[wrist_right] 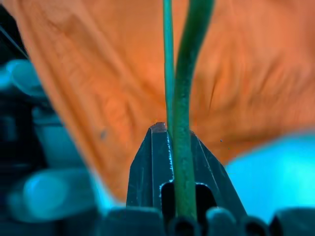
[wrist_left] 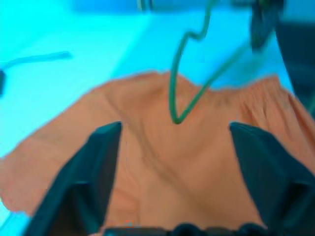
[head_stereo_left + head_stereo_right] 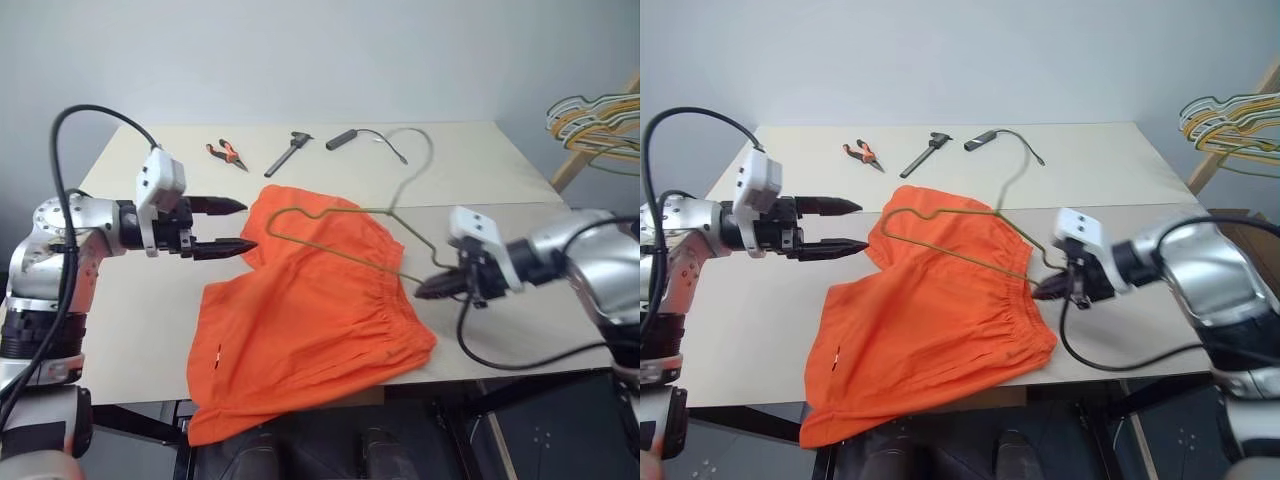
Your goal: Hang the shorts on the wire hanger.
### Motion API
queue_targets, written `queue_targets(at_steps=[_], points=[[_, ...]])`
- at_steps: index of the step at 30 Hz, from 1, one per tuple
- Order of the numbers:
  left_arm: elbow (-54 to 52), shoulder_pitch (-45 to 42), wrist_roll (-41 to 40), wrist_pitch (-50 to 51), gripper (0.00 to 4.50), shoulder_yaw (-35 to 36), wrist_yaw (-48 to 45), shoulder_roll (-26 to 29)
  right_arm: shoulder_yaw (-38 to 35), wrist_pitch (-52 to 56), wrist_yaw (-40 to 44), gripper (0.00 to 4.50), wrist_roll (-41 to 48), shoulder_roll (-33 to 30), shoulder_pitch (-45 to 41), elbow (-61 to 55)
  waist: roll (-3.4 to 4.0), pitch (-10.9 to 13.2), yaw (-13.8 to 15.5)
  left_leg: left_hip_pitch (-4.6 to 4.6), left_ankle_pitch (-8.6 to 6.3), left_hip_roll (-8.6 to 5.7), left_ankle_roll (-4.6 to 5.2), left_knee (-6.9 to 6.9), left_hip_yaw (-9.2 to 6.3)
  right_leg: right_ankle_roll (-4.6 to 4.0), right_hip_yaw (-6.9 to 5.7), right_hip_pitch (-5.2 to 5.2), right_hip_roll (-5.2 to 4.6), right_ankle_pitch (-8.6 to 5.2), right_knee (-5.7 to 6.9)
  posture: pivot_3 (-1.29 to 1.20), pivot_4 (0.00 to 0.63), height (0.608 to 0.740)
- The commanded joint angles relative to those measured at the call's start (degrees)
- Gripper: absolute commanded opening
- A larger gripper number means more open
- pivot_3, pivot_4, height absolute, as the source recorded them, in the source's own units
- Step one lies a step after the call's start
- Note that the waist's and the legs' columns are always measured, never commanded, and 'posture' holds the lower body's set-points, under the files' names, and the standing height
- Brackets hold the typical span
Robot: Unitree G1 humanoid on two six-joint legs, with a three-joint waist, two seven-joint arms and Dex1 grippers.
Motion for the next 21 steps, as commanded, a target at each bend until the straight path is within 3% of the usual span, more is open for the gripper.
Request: queue_targets(at_steps=[1,11,15,21], points=[[-7.4,3.7,-6.2,4.1,4.49,3.2,1.8,-1.1,-8.9,7.1,-2.4,0.0,4.9,-4.2,8.1,-3.9,-0.02,0.0,0.0,0.04,-0.03,0.0,0.02,0.0,-0.01,0.0,-0.01,0.03,0.0,0.0,0.0,-0.06,0.093,0.74],[-18.4,10.4,-13.5,2.7,4.49,3.7,0.5,-4.1,-26.8,18.0,-2.4,0.0,13.2,-11.4,33.4,0.1,-0.09,0.1,0.2,0.99,-0.26,0.01,0.05,-0.04,-0.05,-0.05,0.09,0.94,0.0,-0.05,-0.13,-0.08,0.108,0.74],[-20.0,12.7,-14.7,2.8,4.49,4.7,-2.6,-1.0,-27.1,17.0,-2.7,0.0,14.1,-12.4,38.4,4.1,-0.11,0.1,-0.2,0.99,-0.26,0.01,0.05,-0.06,-0.06,-0.05,0.14,0.92,0.0,-0.05,-0.14,-0.08,0.109,0.74],[-20.4,14.0,-15.2,2.6,4.49,5.0,-4.5,1.6,-22.4,17.6,-4.9,0.0,16.1,-10.6,35.6,6.9,-0.1,0.2,-1.0,1.03,-0.26,0.0,0.05,-0.12,-0.11,-0.04,0.19,0.92,0.01,-0.07,-0.17,-0.07,0.105,0.74]])
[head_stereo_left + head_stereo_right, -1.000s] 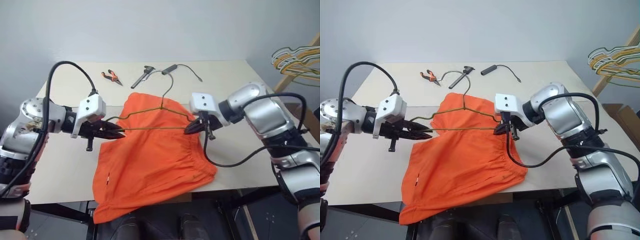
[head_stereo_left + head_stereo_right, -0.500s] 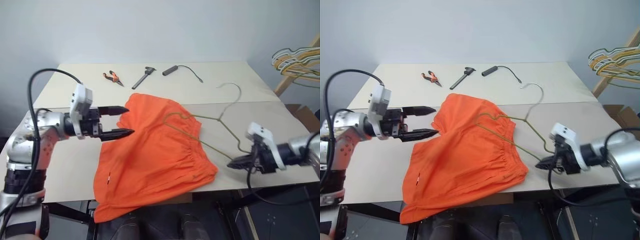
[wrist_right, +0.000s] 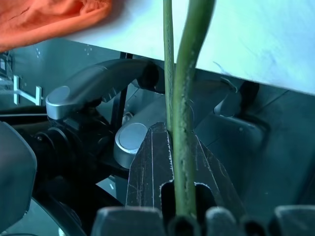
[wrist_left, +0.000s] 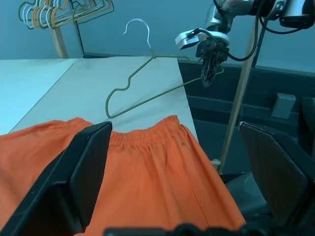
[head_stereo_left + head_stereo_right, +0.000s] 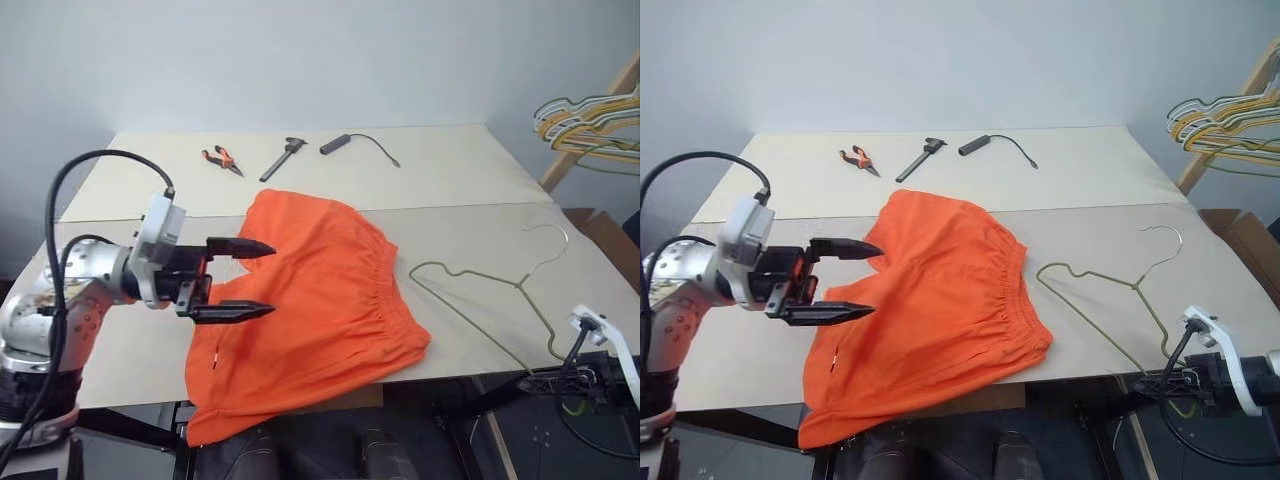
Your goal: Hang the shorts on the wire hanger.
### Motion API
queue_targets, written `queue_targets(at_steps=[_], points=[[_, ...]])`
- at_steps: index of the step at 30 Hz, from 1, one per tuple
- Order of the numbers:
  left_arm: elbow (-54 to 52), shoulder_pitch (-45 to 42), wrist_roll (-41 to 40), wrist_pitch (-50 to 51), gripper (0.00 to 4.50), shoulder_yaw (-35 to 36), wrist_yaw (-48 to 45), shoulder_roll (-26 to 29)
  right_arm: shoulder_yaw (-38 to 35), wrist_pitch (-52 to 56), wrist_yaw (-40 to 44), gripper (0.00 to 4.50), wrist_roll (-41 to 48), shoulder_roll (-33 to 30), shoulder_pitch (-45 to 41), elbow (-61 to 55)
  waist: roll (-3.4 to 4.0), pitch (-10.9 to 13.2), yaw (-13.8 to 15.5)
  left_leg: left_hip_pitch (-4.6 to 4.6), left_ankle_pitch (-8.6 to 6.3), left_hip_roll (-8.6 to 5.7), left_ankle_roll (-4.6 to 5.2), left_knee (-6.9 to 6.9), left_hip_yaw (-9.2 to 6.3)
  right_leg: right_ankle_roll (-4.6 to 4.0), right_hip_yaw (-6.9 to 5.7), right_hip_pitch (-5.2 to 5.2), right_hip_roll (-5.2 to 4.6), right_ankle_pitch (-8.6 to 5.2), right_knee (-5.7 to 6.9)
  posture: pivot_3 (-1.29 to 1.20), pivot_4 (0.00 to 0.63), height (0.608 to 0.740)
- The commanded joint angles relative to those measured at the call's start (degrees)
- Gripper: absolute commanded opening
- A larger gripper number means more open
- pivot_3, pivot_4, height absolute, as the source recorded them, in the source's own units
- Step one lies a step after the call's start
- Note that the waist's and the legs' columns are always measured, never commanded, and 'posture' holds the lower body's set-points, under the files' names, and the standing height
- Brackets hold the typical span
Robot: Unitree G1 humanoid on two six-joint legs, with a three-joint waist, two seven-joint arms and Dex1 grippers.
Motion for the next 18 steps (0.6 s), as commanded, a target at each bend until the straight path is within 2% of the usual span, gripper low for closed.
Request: queue_targets(at_steps=[1,9,18], points=[[-2.0,0.3,-1.2,-0.8,4.49,1.1,-0.3,0.9,1.5,-0.2,-0.8,0.0,1.8,0.6,-2.1,0.8,0.01,0.0,0.0,-0.01,0.0,0.0,0.0,0.0,-0.01,0.0,0.0,-0.01,0.0,0.0,0.0,-0.06,0.105,0.74],[-3.3,1.3,-1.4,-0.7,4.49,1.6,0.5,1.1,6.6,-1.2,-0.8,0.0,2.9,0.5,-4.6,2.1,0.0,0.0,0.3,-0.08,0.0,-0.01,0.0,-0.24,-0.02,0.06,-0.03,-0.02,0.01,0.05,-0.37,-0.04,0.105,0.74],[-3.6,2.0,-1.7,-0.8,4.49,1.8,0.9,1.8,8.0,-1.4,0.3,0.0,4.9,0.4,-7.7,3.4,0.0,0.1,0.7,-0.08,-0.01,-0.02,0.02,-0.34,0.0,0.08,-0.01,-0.03,0.0,0.06,-0.49,-0.04,0.11,0.74]])
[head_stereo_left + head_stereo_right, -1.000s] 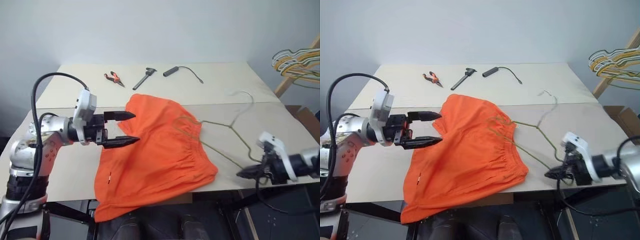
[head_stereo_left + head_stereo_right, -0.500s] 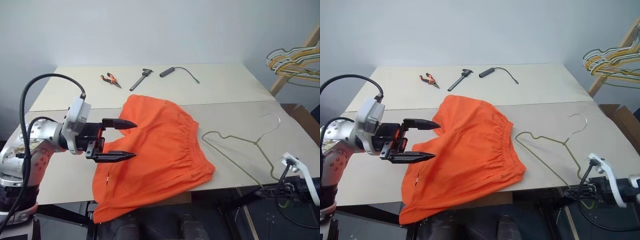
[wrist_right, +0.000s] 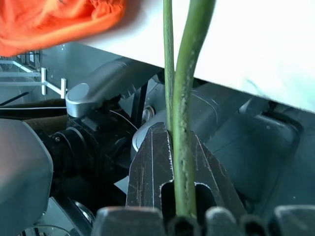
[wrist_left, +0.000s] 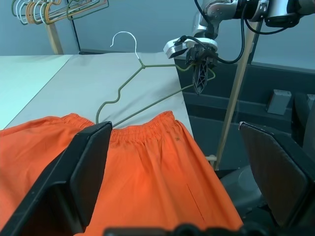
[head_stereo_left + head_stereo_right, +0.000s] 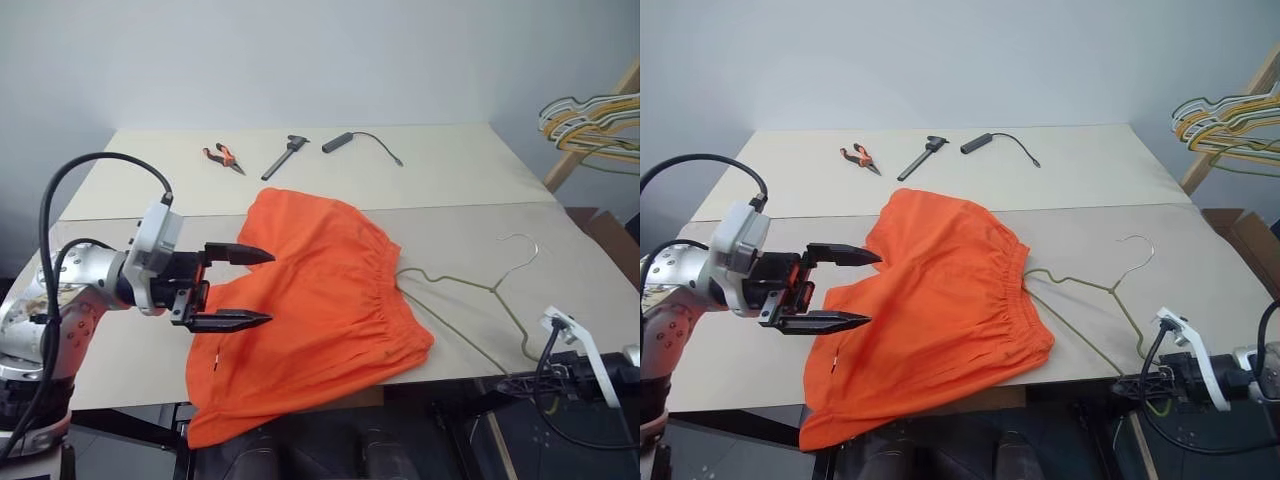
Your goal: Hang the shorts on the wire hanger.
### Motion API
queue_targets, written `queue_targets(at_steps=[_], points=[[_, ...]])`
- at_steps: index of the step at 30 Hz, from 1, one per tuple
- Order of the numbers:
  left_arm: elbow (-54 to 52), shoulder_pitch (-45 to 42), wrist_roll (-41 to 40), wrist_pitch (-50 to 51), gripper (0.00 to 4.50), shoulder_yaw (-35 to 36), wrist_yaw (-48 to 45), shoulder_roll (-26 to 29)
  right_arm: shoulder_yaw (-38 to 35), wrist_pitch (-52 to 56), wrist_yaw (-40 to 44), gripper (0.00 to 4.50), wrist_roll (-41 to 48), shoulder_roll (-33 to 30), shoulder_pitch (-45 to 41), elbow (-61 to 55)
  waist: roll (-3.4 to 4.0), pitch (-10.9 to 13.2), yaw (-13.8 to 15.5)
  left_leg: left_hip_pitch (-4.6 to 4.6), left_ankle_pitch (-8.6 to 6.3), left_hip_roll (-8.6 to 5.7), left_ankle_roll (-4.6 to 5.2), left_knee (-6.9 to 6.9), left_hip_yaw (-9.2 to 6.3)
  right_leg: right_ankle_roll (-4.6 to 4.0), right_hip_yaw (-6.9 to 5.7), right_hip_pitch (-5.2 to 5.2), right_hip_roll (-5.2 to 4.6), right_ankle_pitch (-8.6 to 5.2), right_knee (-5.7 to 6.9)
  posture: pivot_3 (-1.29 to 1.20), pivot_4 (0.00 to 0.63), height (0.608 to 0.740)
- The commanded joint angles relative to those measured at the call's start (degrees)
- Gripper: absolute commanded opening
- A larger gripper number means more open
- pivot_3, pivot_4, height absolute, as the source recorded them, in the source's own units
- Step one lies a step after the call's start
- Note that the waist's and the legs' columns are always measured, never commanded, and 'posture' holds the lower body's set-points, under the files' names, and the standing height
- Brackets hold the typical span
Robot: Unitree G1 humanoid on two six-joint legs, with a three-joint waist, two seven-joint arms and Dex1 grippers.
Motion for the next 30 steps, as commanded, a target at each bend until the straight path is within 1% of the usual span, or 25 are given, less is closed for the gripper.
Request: queue_targets(at_steps=[1,5,10,14,19,27,30], points=[[-1.4,0.1,-0.9,-0.8,4.49,1.6,0.2,0.8,-0.3,-0.8,0.7,0.0,1.9,-0.5,-1.8,0.2,0.0,0.0,0.2,0.0,0.0,0.0,0.0,0.0,0.0,0.0,0.0,0.0,0.0,0.0,0.0,-0.04,0.11,0.74],[-1.4,0.2,-0.8,-0.9,4.49,1.7,0.3,0.9,0.6,-0.8,1.1,0.0,2.7,-0.1,-3.3,0.8,0.0,0.0,0.6,0.0,0.0,0.0,0.0,0.0,0.02,0.0,0.0,-0.01,0.0,0.0,-0.01,-0.03,0.11,0.74],[-1.1,0.5,-0.6,-1.3,4.49,1.9,0.2,1.2,4.4,-1.2,3.0,0.0,3.5,-0.7,-3.4,-0.5,0.01,0.0,1.0,-0.03,0.0,0.0,0.0,-0.03,0.02,-0.01,-0.02,-0.02,0.0,0.0,-0.04,-0.02,0.108,0.74],[-1.0,0.4,-0.6,-1.5,4.49,2.0,0.3,1.5,8.0,-0.5,0.1,0.0,1.9,3.4,-8.5,3.6,-0.06,0.1,0.8,-0.01,0.0,0.01,0.0,-0.02,0.02,-0.01,-0.03,-0.01,0.0,0.01,-0.04,-0.01,0.105,0.74],[-1.1,0.8,-0.3,-1.7,4.49,2.5,0.1,2.4,10.1,-0.5,-2.1,0.0,0.7,7.6,-14.5,9.7,-0.03,0.1,1.1,-0.04,0.0,0.0,0.0,-0.03,0.04,-0.02,-0.02,-0.04,0.02,0.01,-0.05,0.01,0.099,0.74],[-1.5,1.9,-0.1,-2.2,4.49,3.4,0.4,3.3,12.0,1.1,-0.8,0.0,3.2,11.0,-18.8,9.9,-0.03,0.1,1.6,-0.13,0.0,0.0,0.01,-0.03,0.07,-0.01,-0.1,-0.05,0.02,0.02,-0.13,0.03,0.09,0.74],[-1.5,1.9,-0.1,-2.4,4.49,3.5,0.6,3.4,14.1,1.1,-2.4,0.0,1.6,13.8,-21.5,13.4,-0.03,0.1,1.5,-0.12,0.0,0.01,0.01,-0.03,0.08,-0.01,-0.1,-0.05,0.02,0.02,-0.12,0.04,0.087,0.74]])
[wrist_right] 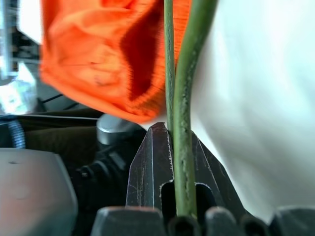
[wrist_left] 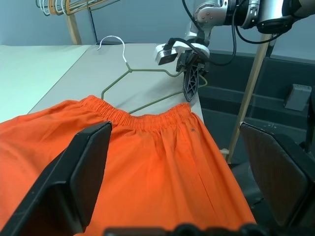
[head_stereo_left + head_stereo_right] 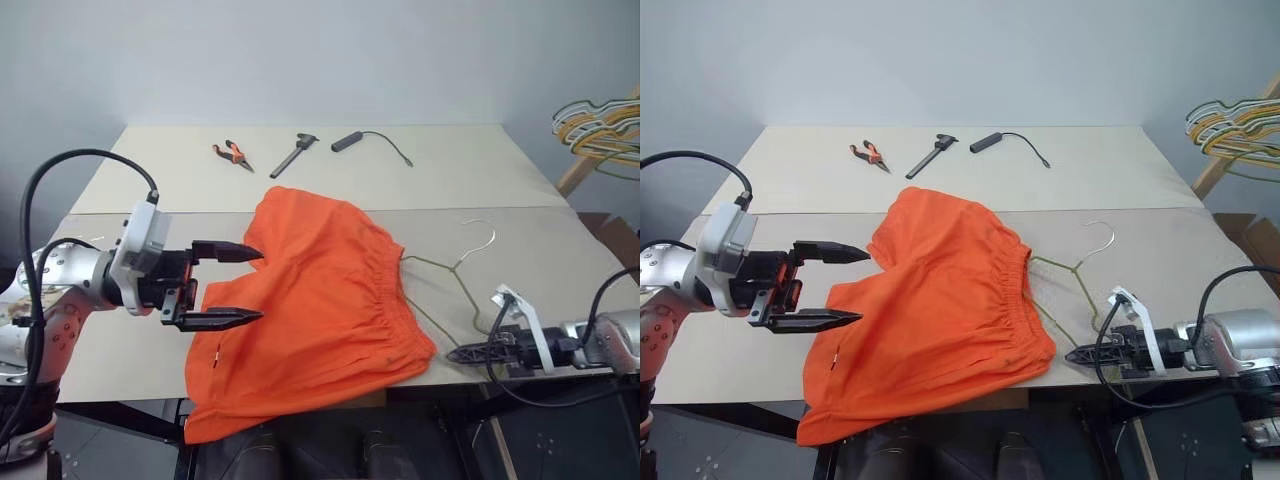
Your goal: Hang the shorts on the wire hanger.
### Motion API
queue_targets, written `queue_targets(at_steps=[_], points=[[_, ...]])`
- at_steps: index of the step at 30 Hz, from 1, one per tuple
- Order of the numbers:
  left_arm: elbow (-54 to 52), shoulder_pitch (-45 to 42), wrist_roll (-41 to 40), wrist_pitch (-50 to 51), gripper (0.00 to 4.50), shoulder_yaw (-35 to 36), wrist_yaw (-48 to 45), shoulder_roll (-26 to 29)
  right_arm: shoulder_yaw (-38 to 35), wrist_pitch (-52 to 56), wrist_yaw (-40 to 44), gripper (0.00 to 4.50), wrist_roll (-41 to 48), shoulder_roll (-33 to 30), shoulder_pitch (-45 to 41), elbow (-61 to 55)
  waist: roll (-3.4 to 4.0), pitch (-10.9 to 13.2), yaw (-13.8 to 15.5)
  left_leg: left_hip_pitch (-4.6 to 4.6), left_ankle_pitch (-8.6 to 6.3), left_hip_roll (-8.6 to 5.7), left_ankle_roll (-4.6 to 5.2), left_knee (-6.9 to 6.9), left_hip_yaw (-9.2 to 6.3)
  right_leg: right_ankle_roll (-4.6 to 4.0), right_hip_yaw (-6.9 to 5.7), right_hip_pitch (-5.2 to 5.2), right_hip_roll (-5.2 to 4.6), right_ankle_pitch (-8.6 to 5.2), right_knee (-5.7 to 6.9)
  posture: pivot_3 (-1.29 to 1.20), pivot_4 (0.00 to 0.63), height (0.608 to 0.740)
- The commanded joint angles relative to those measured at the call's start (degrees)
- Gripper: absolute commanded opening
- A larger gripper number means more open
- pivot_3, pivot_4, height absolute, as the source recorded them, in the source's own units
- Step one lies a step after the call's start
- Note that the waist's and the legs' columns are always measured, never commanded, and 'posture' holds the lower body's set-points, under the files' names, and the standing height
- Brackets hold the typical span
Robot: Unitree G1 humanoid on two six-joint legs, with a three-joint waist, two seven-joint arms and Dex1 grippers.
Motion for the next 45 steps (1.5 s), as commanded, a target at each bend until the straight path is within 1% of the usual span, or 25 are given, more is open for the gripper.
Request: queue_targets(at_steps=[1,8,12,16,21,24,30,36,39,45], points=[[-1.5,-0.1,-0.3,-1.0,4.49,1.5,0.3,0.8,1.2,0.2,-0.7,0.0,-0.7,2.3,-3.4,3.2,0.0,0.0,0.0,0.0,0.0,0.0,0.0,0.0,0.0,0.0,0.0,0.0,0.0,0.0,0.0,0.05,0.086,0.74],[-1.4,0.3,-0.3,-1.2,4.49,2.0,0.2,1.3,3.2,-1.2,-0.1,0.0,-2.9,5.2,-8.2,9.8,0.0,0.0,0.7,-0.09,0.0,-0.01,0.0,0.01,0.03,0.02,-0.02,-0.05,0.0,0.01,-0.03,0.06,0.083,0.74],[-1.3,0.3,-0.1,-1.5,4.49,1.8,0.4,1.2,4.2,-1.6,0.1,0.0,-4.2,7.5,-11.8,14.2,0.0,0.0,0.7,-0.08,0.01,-0.01,-0.01,0.01,0.03,0.01,-0.04,-0.04,0.0,0.02,-0.02,0.06,0.082,0.74],[-1.5,0.4,-0.2,-1.6,4.49,2.0,0.5,1.4,7.6,-2.3,4.4,0.0,-4.5,6.4,-11.6,12.0,0.01,0.0,0.9,-0.1,0.0,-0.01,-0.01,0.0,0.02,0.01,-0.06,-0.05,0.01,0.02,-0.02,0.08,0.08,0.74],[-1.8,1.2,-0.3,-2.0,4.49,2.4,0.4,1.8,12.0,-4.8,8.7,0.0,-6.9,4.3,-12.7,12.5,0.01,0.0,0.9,-0.19,0.0,-0.01,0.0,0.01,0.01,0.03,-0.09,-0.08,0.01,0.02,-0.08,0.08,0.079,0.74],[-2.0,1.3,-0.2,-2.0,4.49,2.3,0.5,1.8,13.7,-6.4,9.1,0.0,-9.8,5.2,-16.5,17.2,0.02,0.0,0.8,-0.18,0.01,-0.01,-0.01,0.02,0.02,0.03,-0.09,-0.1,0.01,0.03,-0.06,0.08,0.078,0.74],[-2.1,1.3,-0.2,-2.1,4.49,2.3,0.8,1.7,14.3,-10.4,10.1,0.0,-14.6,8.4,-23.2,28.0,0.02,0.0,0.9,-0.16,0.02,-0.01,-0.04,0.02,0.03,0.02,-0.1,-0.08,0.02,0.05,-0.04,0.09,0.074,0.74],[-2.7,1.9,-0.3,-2.1,4.49,2.8,1.2,1.7,17.2,-12.0,14.7,0.0,-17.0,9.6,-23.7,27.1,0.02,0.0,1.0,-0.31,0.03,-0.01,-0.05,0.03,0.02,0.04,-0.14,-0.16,0.02,0.04,-0.07,0.1,0.071,0.74],[-2.8,2.1,-0.4,-2.1,4.49,3.0,1.2,1.9,17.5,-12.6,15.8,0.0,-17.9,10.1,-24.3,28.0,0.03,0.0,1.0,-0.31,0.03,0.0,-0.05,0.04,0.02,0.04,-0.15,-0.16,0.02,0.04,-0.08,0.1,0.069,0.74],[-2.9,2.1,-0.3,-2.1,4.49,3.1,1.1,1.9,13.8,-14.7,11.9,0.0,-19.9,13.2,-28.4,36.5,0.04,0.0,0.9,-0.27,0.06,-0.01,-0.1,0.04,0.02,0.03,-0.16,-0.15,0.02,0.05,-0.02,0.11,0.062,0.74]])
